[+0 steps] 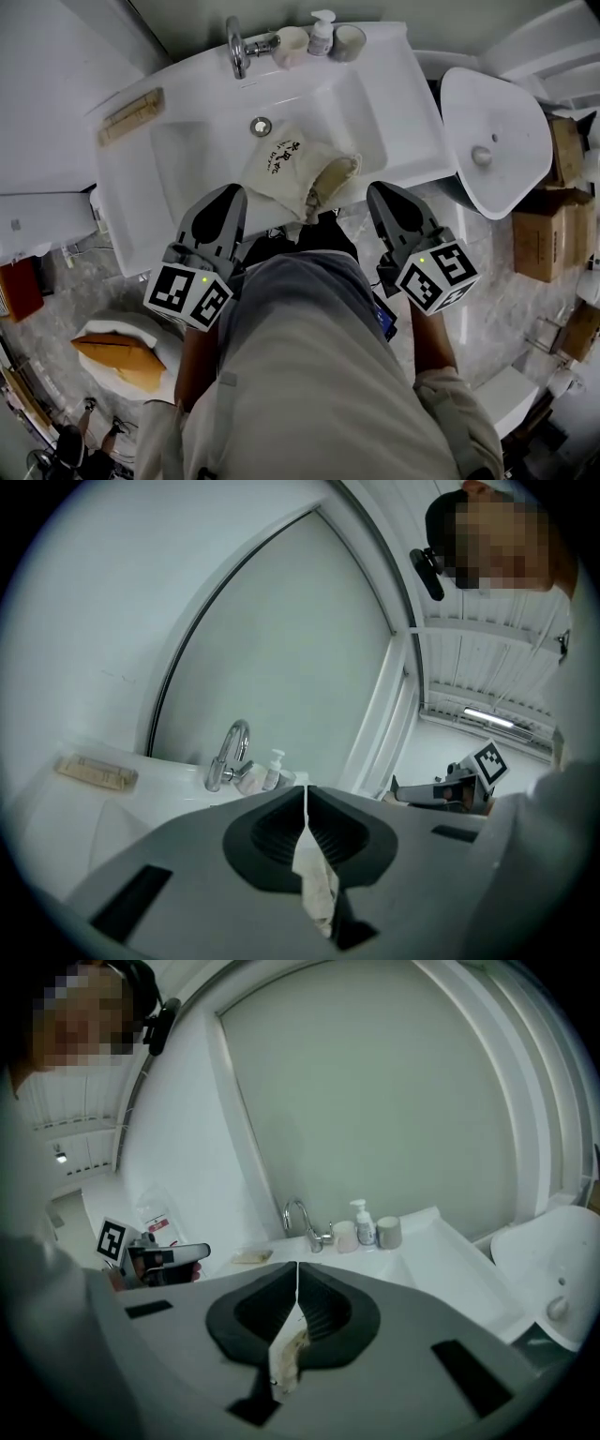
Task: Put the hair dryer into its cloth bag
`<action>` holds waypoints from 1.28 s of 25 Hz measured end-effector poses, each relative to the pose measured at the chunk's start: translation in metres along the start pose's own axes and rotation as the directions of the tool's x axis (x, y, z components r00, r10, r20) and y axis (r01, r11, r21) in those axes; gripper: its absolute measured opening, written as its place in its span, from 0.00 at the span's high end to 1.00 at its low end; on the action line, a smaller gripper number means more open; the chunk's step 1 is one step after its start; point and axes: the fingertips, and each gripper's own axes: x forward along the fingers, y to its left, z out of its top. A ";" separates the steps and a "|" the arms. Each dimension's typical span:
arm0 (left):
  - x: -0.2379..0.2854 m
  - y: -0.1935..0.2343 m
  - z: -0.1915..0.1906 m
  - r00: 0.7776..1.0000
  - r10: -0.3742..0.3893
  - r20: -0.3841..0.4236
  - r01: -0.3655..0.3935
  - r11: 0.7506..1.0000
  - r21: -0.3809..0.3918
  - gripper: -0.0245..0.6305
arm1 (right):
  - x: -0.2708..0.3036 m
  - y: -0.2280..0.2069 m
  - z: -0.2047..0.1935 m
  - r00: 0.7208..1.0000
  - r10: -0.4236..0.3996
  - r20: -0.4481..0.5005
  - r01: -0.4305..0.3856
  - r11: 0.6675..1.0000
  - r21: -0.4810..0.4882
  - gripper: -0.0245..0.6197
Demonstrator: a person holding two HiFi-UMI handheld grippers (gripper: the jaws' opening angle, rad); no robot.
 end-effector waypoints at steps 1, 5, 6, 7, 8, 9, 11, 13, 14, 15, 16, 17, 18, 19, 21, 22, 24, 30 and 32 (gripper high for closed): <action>-0.001 0.000 0.002 1.000 0.003 0.007 -0.003 1.000 -0.002 0.94 | -0.002 0.003 0.005 1.000 0.002 0.017 -0.001 1.000 -0.022 0.94; -0.005 -0.003 0.008 0.999 0.013 0.033 -0.013 1.000 0.015 0.94 | -0.010 0.013 0.022 0.997 0.001 0.083 0.007 0.995 -0.104 0.95; -0.006 -0.004 0.010 0.999 0.018 0.044 -0.019 1.000 0.022 0.94 | -0.012 0.014 0.024 0.996 -0.001 0.093 0.011 0.994 -0.111 0.95; -0.007 -0.004 0.012 0.998 0.022 0.054 -0.024 0.999 0.028 0.95 | -0.013 0.016 0.026 0.995 -0.001 0.101 0.013 0.993 -0.114 0.95; -0.008 -0.005 0.014 0.998 0.025 0.064 -0.027 0.999 0.030 0.95 | -0.014 0.017 0.027 0.994 -0.002 0.108 0.015 0.993 -0.116 0.95; -0.009 -0.007 0.015 0.997 0.026 0.074 -0.028 0.999 0.029 0.95 | -0.015 0.018 0.027 0.994 -0.005 0.112 0.018 0.993 -0.120 0.95; -0.009 -0.009 0.015 0.996 0.025 0.086 -0.028 0.999 0.027 0.95 | -0.016 0.019 0.026 0.994 -0.009 0.113 0.024 0.991 -0.134 0.95; -0.008 -0.009 0.013 0.996 0.028 0.081 -0.031 0.999 0.039 0.95 | -0.015 0.020 0.024 0.994 -0.006 0.108 0.021 0.990 -0.141 0.95; -0.009 -0.009 0.012 0.997 0.031 0.075 -0.035 0.998 0.047 0.95 | -0.014 0.020 0.023 0.994 -0.005 0.106 0.020 0.989 -0.144 0.95; -0.009 -0.008 0.011 0.997 0.034 0.069 -0.038 0.998 0.050 0.95 | -0.013 0.021 0.023 0.995 -0.005 0.104 0.020 0.989 -0.147 0.95; -0.010 -0.007 0.010 0.997 0.038 0.064 -0.041 0.998 0.048 0.95 | -0.013 0.021 0.023 0.994 -0.007 0.105 0.023 0.988 -0.151 0.95; -0.010 -0.006 0.010 0.997 0.040 0.059 -0.043 0.998 0.042 0.95 | -0.012 0.021 0.023 0.994 -0.011 0.106 0.027 0.988 -0.155 0.95; -0.011 -0.006 0.009 0.998 0.042 0.056 -0.044 0.998 0.036 0.95 | -0.012 0.020 0.023 0.994 -0.015 0.106 0.032 0.987 -0.158 0.95; -0.011 -0.006 0.009 0.998 0.042 0.054 -0.044 0.999 0.032 0.95 | -0.012 0.020 0.023 0.994 -0.018 0.106 0.035 0.987 -0.160 0.95; -0.011 -0.007 0.009 0.998 0.040 0.050 -0.041 0.999 0.033 0.95 | -0.012 0.019 0.022 0.995 -0.022 0.102 0.038 0.986 -0.160 0.95; -0.010 -0.007 0.009 0.998 0.038 0.048 -0.040 0.999 0.034 0.95 | -0.012 0.018 0.021 0.995 -0.024 0.100 0.040 0.986 -0.160 0.95; -0.009 -0.007 0.008 0.998 0.036 0.046 -0.037 0.999 0.035 0.95 | -0.011 0.018 0.020 0.995 -0.030 0.096 0.045 0.986 -0.160 0.95; -0.006 -0.007 0.002 0.999 0.029 0.032 -0.030 0.999 0.033 0.95 | -0.009 0.016 0.018 0.994 -0.058 0.089 0.073 0.982 -0.175 0.95; -0.004 -0.009 0.001 0.999 0.022 0.027 -0.023 0.999 0.035 0.95 | -0.009 0.014 0.018 0.994 -0.064 0.091 0.079 0.982 -0.172 0.95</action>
